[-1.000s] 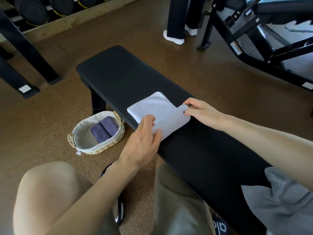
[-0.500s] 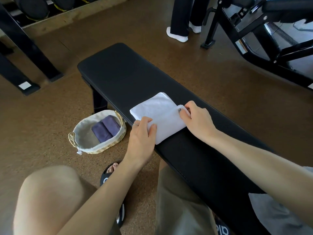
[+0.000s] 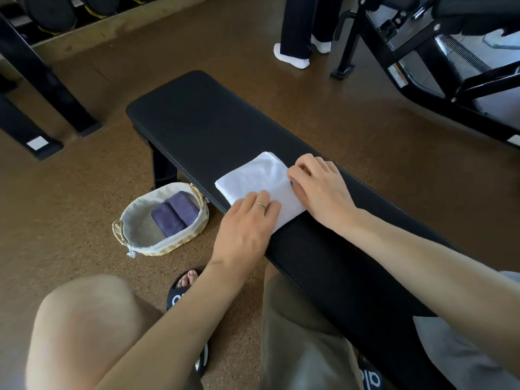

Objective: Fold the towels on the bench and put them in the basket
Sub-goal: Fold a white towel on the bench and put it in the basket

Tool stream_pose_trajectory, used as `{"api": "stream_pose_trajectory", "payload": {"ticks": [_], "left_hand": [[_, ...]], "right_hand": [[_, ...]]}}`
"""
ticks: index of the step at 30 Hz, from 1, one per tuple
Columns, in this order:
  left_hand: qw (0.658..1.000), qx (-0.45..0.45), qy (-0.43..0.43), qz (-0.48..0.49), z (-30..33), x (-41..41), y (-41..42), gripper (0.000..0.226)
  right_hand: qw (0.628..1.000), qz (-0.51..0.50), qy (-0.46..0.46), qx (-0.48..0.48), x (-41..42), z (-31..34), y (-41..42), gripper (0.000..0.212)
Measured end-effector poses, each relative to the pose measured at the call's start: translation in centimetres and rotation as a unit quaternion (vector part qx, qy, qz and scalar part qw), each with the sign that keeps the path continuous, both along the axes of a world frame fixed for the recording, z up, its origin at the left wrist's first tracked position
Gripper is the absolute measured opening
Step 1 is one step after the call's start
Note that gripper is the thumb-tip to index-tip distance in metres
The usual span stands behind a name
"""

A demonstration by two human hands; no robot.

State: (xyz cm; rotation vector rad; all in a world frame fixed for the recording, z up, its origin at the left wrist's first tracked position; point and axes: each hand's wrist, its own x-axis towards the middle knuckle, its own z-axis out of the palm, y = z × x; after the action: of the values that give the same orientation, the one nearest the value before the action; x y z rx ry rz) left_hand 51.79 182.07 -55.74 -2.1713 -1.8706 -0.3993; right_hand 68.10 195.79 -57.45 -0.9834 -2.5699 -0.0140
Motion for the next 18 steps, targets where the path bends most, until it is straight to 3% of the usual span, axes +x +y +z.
{"api": "stream_pose_trajectory", "payload": {"ticks": [2,5,7,10,14,18], "left_hand": [[1.0,-0.023,-0.002,-0.01,0.0,0.3,-0.4,0.012],[0.996,-0.083,-0.006,0.003,0.2,0.3,-1.0,0.034],[0.995,-0.094,0.015,0.011,0.3,0.0,-1.0,0.034],[0.995,-0.094,0.039,0.013,0.6,-0.1,-0.6,0.026],[0.995,-0.079,0.062,0.007,1.1,-0.5,-0.4,0.023],[0.995,-0.091,0.034,-0.038,2.2,-2.1,-0.5,0.031]], "right_hand": [[1.0,0.018,0.003,-0.002,0.0,0.3,0.4,0.014],[0.997,0.047,0.018,-0.066,0.3,1.1,0.5,0.022],[0.993,0.078,-0.02,-0.09,0.9,1.6,0.6,0.026],[0.983,0.124,-0.108,-0.082,2.0,2.8,0.9,0.052],[0.969,0.164,-0.144,-0.111,2.7,3.7,1.5,0.076],[0.966,0.169,-0.113,-0.158,2.1,3.7,1.8,0.064]]}}
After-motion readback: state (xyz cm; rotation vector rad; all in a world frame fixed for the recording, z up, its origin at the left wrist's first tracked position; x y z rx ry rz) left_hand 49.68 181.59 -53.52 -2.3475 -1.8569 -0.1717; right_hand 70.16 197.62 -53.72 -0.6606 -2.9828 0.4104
